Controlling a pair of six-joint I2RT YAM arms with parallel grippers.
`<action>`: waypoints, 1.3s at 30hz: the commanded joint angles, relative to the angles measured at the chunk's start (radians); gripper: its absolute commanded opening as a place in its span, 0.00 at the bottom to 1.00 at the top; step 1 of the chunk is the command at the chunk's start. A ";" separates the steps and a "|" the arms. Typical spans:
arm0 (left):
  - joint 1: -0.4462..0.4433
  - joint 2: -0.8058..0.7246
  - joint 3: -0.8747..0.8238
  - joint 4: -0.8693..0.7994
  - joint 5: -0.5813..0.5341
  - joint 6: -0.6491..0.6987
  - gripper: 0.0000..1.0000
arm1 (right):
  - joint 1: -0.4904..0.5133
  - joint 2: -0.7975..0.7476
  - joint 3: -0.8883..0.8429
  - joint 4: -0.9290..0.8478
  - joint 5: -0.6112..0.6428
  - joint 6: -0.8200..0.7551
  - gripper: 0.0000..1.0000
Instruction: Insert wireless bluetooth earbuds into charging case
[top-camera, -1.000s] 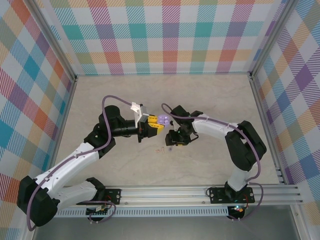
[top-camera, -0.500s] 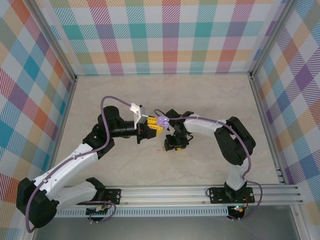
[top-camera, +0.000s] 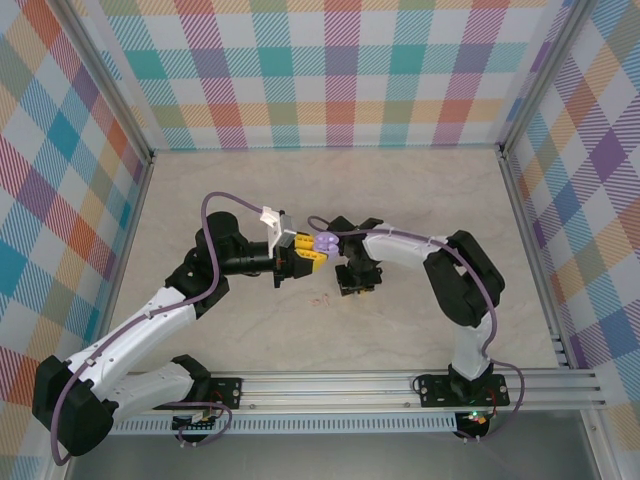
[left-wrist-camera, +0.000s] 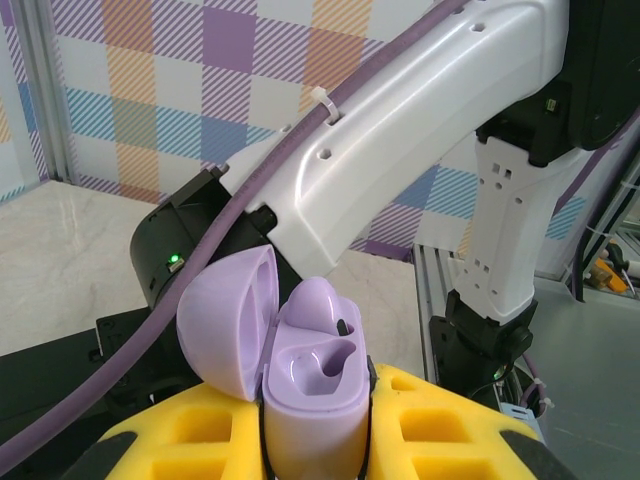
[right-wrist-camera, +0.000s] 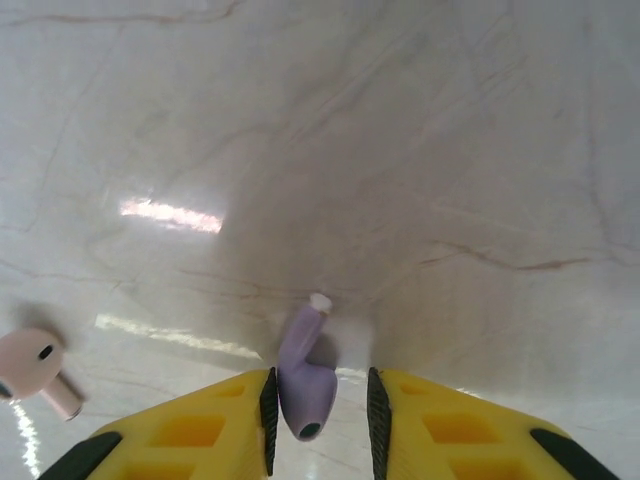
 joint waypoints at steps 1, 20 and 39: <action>0.007 -0.007 0.017 0.007 0.017 0.018 0.10 | -0.007 0.028 0.043 -0.071 0.085 -0.019 0.33; 0.005 0.014 0.027 0.008 0.020 0.019 0.10 | -0.050 -0.086 0.036 -0.073 -0.004 -0.077 0.36; -0.001 0.022 0.033 0.002 0.009 0.019 0.10 | -0.058 0.008 0.018 -0.081 0.031 -0.038 0.22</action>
